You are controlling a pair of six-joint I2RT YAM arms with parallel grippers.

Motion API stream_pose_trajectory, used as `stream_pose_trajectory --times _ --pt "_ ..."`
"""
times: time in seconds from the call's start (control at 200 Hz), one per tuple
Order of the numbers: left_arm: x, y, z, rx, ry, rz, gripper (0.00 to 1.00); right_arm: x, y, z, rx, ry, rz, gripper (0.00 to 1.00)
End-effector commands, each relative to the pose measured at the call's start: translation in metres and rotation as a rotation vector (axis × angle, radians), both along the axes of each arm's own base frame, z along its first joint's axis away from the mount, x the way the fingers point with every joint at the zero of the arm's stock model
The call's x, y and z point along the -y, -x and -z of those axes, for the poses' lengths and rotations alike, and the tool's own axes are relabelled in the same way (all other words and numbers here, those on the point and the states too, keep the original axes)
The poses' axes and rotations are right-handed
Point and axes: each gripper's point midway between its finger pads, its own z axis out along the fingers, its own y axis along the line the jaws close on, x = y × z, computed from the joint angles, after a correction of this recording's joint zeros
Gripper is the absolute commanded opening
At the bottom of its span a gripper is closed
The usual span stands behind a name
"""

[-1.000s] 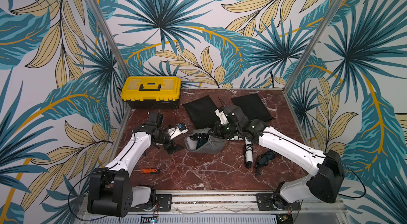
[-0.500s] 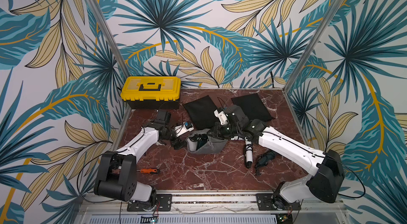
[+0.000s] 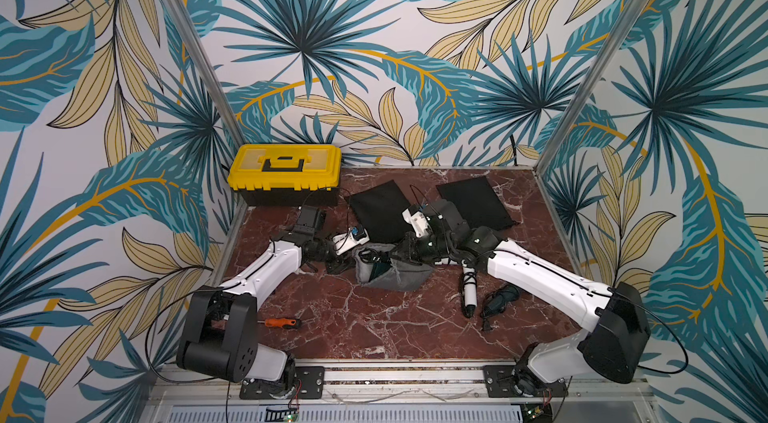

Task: Pack away hair dryers
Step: Pull the drawstrings on both sides of the drawstring bag.

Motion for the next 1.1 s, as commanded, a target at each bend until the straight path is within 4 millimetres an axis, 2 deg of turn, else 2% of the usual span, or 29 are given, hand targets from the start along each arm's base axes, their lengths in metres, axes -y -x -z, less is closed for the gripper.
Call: stream_pose_trajectory --times 0.0,0.055,0.085,0.13,0.205,0.245,0.355,0.496,0.676,0.706,0.776,0.816,0.901,1.096 --pt "0.006 0.006 -0.004 -0.001 0.038 0.015 0.53 -0.001 0.003 -0.008 0.011 -0.038 -0.01 0.0" --pt "0.006 0.008 -0.002 -0.01 0.037 0.017 0.5 -0.001 0.002 -0.009 0.013 -0.041 -0.01 0.0" --pt "0.006 0.009 0.0 -0.014 0.035 0.014 0.44 -0.001 0.002 -0.008 0.013 -0.04 -0.008 0.0" --pt "0.005 0.009 0.001 -0.021 0.032 0.01 0.4 0.0 0.001 -0.007 0.01 -0.039 -0.007 0.0" --pt "0.004 0.012 0.002 -0.032 0.026 0.007 0.27 -0.001 0.001 -0.007 0.009 -0.042 -0.006 0.0" --pt "0.004 0.014 0.002 -0.036 0.024 0.008 0.24 0.0 0.0 -0.007 0.009 -0.043 -0.002 0.0" --pt "0.0 0.019 -0.001 -0.036 0.008 0.003 0.0 -0.001 -0.002 -0.008 0.012 -0.049 0.003 0.0" --pt "-0.006 0.03 -0.015 -0.035 -0.019 0.003 0.0 0.0 -0.003 -0.007 0.008 -0.047 0.006 0.0" --pt "-0.01 0.043 -0.045 -0.01 -0.026 0.003 0.0 -0.003 -0.004 0.0 -0.009 -0.042 -0.009 0.0" --pt "-0.01 0.044 -0.049 -0.016 -0.028 0.004 0.0 -0.004 -0.003 0.001 -0.013 -0.042 -0.013 0.04" --pt "-0.012 0.046 -0.055 -0.008 -0.035 0.002 0.0 -0.005 -0.003 0.004 -0.018 -0.035 -0.019 0.05" --pt "-0.014 0.047 -0.056 -0.003 -0.045 0.0 0.0 -0.006 -0.003 0.004 -0.018 -0.035 -0.029 0.09" --pt "-0.018 0.047 -0.057 0.004 -0.075 -0.009 0.0 -0.004 -0.003 0.009 -0.024 -0.007 -0.032 0.25" --pt "-0.023 0.05 -0.061 0.001 -0.097 -0.018 0.0 0.004 -0.001 0.012 -0.007 0.058 -0.044 0.47"
